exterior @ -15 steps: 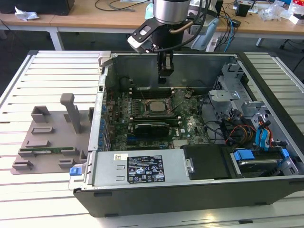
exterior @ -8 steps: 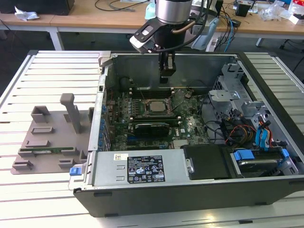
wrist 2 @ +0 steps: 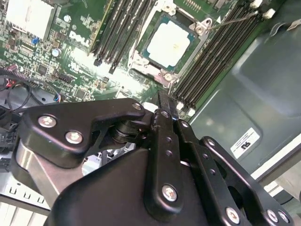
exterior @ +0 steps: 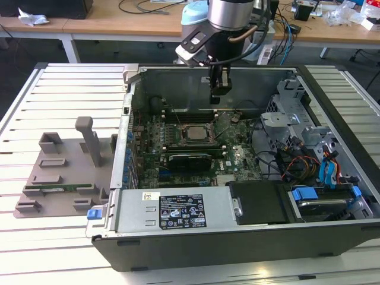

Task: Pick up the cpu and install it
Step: 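Close the cpu cover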

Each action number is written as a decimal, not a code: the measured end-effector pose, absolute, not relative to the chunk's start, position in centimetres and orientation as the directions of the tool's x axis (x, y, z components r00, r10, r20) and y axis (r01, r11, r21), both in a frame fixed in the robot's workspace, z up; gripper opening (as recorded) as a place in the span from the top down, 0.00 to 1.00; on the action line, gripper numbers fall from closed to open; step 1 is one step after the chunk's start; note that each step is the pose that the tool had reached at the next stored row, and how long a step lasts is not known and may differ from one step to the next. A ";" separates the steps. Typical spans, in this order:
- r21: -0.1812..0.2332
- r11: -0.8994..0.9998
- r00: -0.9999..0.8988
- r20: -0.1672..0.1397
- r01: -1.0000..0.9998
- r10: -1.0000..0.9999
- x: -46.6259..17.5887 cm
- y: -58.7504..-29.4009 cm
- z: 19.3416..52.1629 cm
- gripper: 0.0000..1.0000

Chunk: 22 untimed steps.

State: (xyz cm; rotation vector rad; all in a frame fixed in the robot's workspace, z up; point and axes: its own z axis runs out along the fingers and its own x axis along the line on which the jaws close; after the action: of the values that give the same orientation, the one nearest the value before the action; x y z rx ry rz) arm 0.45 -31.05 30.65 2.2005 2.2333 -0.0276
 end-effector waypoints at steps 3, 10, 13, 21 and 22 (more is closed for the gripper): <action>-0.008 0.015 -0.015 -0.017 1.000 1.000 1.1 -31.1 30.6 0.89; -0.008 0.015 -0.015 -0.017 1.000 1.000 2.4 -31.1 30.6 0.89; -0.008 0.015 -0.015 -0.017 1.000 1.000 3.1 -31.1 30.6 0.89; -0.008 0.015 -0.015 -0.017 1.000 1.000 4.1 -31.1 30.6 0.89; -0.008 0.015 -0.015 -0.017 1.000 1.000 4.2 -31.1 30.6 0.89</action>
State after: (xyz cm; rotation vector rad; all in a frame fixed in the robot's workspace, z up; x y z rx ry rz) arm 4.18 -31.05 30.65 2.2005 2.2333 -0.0277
